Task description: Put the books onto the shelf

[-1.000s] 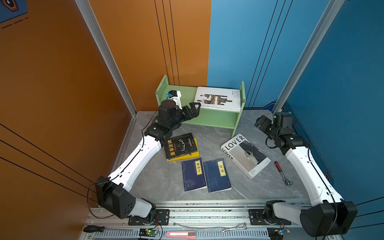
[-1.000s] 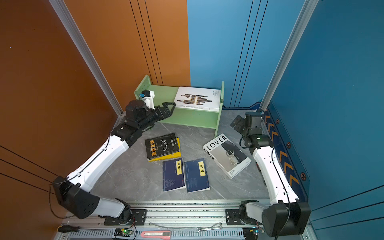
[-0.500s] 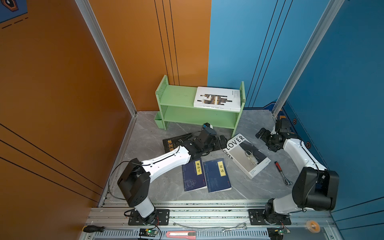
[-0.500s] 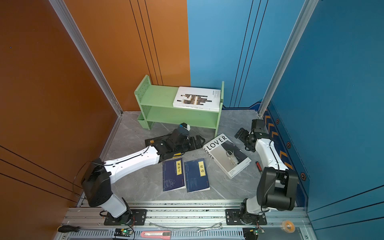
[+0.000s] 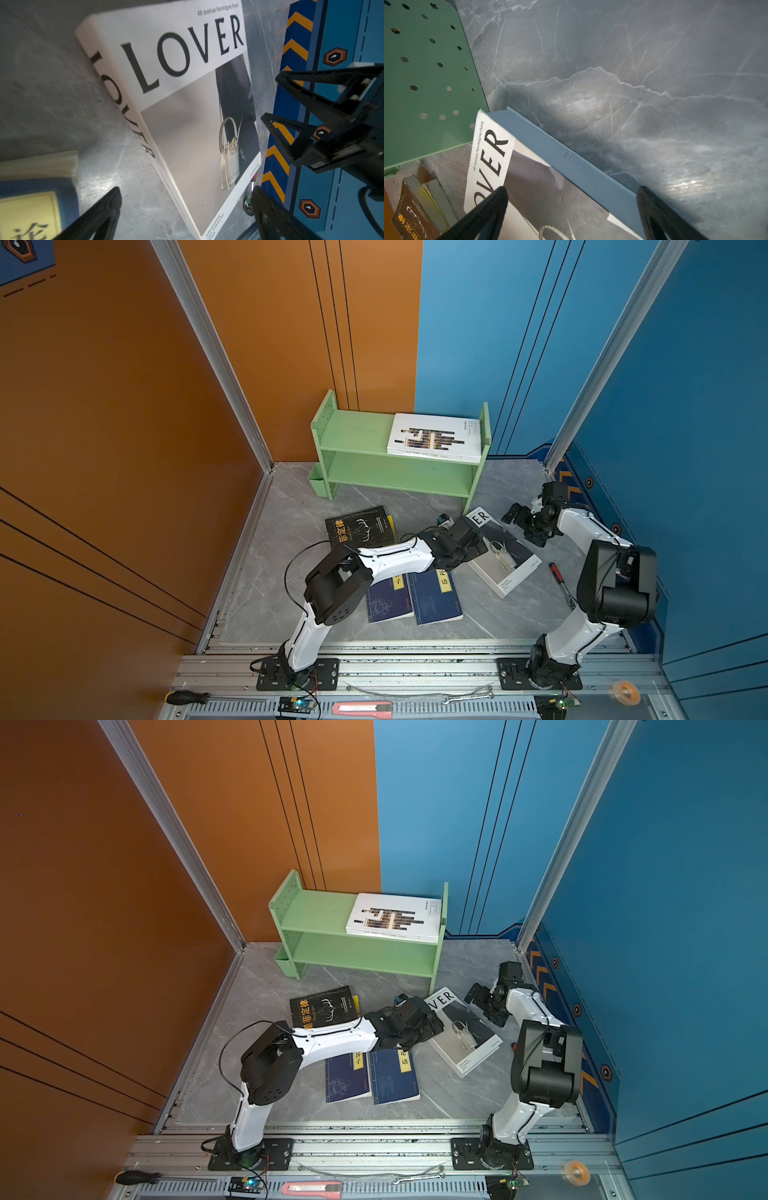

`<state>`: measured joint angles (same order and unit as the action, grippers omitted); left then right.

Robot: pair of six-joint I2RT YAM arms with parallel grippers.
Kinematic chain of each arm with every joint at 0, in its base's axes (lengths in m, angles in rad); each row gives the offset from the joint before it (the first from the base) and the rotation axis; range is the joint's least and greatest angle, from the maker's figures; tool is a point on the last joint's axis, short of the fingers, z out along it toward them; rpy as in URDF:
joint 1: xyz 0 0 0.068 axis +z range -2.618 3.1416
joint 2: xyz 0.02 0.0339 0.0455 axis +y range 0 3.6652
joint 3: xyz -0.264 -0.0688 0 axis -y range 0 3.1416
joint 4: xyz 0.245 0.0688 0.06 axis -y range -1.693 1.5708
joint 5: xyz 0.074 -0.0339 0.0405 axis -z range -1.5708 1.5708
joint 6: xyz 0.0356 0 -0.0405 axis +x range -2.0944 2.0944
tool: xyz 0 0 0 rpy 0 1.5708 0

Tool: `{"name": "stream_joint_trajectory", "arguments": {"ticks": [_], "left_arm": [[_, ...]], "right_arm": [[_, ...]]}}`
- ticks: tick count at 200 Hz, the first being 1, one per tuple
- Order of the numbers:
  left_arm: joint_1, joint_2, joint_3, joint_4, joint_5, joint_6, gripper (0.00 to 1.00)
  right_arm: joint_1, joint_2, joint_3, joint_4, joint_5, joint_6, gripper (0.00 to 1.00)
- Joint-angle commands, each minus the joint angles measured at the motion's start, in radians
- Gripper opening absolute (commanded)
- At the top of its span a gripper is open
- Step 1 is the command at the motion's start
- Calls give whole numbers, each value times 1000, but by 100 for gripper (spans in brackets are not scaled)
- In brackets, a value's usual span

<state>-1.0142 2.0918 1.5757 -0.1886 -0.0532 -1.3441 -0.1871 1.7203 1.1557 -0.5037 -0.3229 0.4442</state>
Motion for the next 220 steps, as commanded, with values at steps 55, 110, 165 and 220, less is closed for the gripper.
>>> {"name": "stream_joint_trajectory", "arguments": {"ticks": [55,110,165,220], "left_arm": [[-16,192,198,-67,52,-89,98],[-2,188,192,133,106,-55,98],[8,97,213,250,146,141,98],[41,-40,121,326,214,196,98]], "right_arm": [[-10,52,-12,23,-73,-2,97],[5,83,-20,8,-165,16,92],[66,28,-57,0,-280,61,91],[140,-60,-62,-25,-382,118,90]]}}
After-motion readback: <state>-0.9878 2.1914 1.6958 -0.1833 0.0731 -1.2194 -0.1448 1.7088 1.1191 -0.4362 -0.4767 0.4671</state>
